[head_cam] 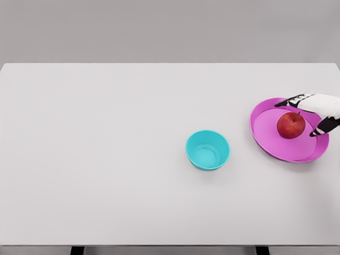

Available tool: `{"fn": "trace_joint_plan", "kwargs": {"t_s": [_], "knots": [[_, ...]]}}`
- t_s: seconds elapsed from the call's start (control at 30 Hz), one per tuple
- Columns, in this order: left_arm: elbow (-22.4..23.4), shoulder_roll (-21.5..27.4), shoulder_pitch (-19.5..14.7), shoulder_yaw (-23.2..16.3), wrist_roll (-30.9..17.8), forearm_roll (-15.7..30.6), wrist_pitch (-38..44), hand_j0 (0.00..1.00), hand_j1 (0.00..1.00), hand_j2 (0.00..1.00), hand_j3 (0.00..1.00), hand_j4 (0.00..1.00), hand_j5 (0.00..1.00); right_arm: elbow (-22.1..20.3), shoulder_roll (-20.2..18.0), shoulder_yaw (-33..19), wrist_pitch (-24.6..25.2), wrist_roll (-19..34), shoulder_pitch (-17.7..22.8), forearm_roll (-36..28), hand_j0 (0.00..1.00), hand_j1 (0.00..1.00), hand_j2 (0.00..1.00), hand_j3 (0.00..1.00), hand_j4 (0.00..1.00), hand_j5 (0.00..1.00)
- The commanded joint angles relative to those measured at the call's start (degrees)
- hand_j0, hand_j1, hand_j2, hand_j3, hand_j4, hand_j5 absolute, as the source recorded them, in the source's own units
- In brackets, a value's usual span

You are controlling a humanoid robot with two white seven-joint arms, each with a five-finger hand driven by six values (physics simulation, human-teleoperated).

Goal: Put the apple from the pink plate into the blue bowl with your right arm

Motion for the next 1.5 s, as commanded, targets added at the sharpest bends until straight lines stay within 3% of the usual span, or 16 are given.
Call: {"fn": "trace_joint_plan", "kwargs": {"t_s": [0.0,0.33,0.43,1.2,1.3,1.33,1.47], "knots": [[0.0,0.0,0.0,0.0,0.0,0.0,0.0,1.00,1.00,1.00,1.00,1.00,1.00,-0.1,0.1,0.7,0.2,0.0,0.0,-0.3,1.00,1.00,1.00,1.00,1.00,1.00],[0.0,0.0,0.0,0.0,0.0,0.0,0.0,1.00,1.00,1.00,1.00,1.00,1.00,-0.1,0.1,2.5,0.2,0.0,0.0,-0.3,1.00,1.00,1.00,1.00,1.00,1.00],[0.0,0.0,0.0,-0.1,0.0,0.0,0.0,1.00,1.00,1.00,1.00,1.00,1.00,-0.1,0.1,2.5,0.2,0.0,0.0,-0.3,0.86,0.86,0.86,0.86,0.86,0.86],[0.0,0.0,0.0,0.0,0.0,0.0,0.0,1.00,1.00,1.00,1.00,1.00,1.00,-1.1,0.2,3.6,0.2,0.0,0.0,-0.3,0.85,0.85,0.85,0.85,0.85,0.85],[0.0,0.0,0.0,0.0,0.0,0.0,0.0,1.00,1.00,1.00,1.00,1.00,1.00,-1.9,0.2,3.6,0.2,0.0,0.0,-0.3,0.75,0.75,0.75,0.75,0.75,0.75],[0.0,0.0,0.0,0.0,0.0,0.0,0.0,1.00,1.00,1.00,1.00,1.00,1.00,-1.9,0.2,3.6,0.2,0.0,0.0,-0.3,0.65,0.65,0.65,0.65,0.65,0.65],[0.0,0.0,0.0,0.0,0.0,0.0,0.0,1.00,1.00,1.00,1.00,1.00,1.00,-1.9,0.2,3.6,0.2,0.0,0.0,-0.3,0.63,0.63,0.63,0.63,0.63,0.63]]}}
